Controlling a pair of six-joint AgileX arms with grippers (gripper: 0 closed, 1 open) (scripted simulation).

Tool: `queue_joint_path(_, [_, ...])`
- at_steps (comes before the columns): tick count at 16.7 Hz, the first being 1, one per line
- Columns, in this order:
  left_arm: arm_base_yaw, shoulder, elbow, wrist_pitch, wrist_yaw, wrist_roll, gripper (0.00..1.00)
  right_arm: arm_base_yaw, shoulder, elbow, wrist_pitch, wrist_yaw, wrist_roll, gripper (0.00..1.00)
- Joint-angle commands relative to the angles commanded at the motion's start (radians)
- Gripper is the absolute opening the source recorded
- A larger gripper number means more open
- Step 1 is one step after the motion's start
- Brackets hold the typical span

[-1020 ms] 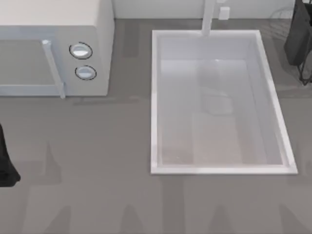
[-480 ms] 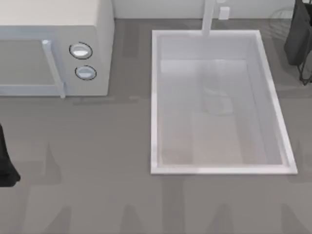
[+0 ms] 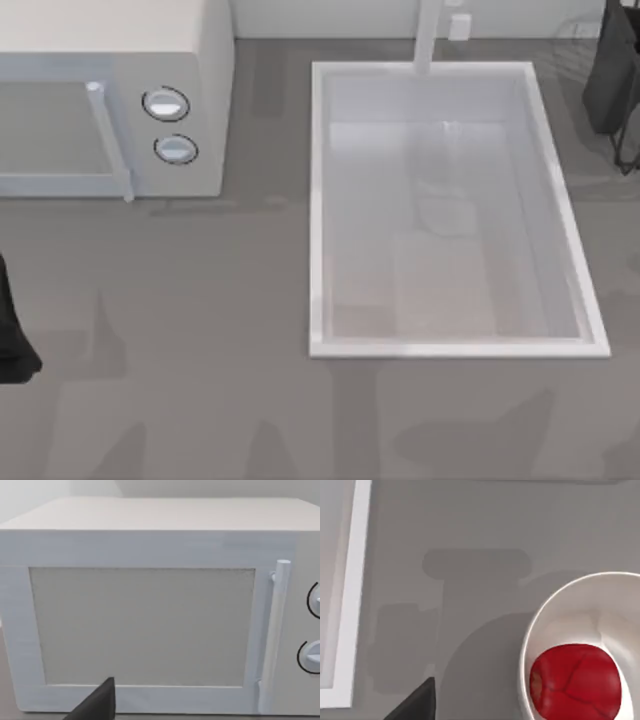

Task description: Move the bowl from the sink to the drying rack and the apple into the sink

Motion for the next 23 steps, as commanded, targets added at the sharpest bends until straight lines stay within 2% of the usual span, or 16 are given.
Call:
queue_joint_path(6, [0.000,0.000,0.000,0.000,0.000,0.000,1.00,-0.089,0.531,0.352,-0.338,0.005,-0.086,1.00])
queue_joint_path(11, [0.000,0.000,0.000,0.000,0.000,0.000,1.00,-0.131,0.791,0.537,-0.494,-0.004,-0.125,1.00])
queue_joint_path(18, [0.000,0.000,0.000,0.000,0.000,0.000,1.00,-0.132,0.824,0.559,-0.509,-0.006,-0.129,1.00])
queue_joint_path(23, [0.000,0.000,0.000,0.000,0.000,0.000,1.00,-0.133,0.895,0.468,-0.342,-0.003,-0.126,1.00])
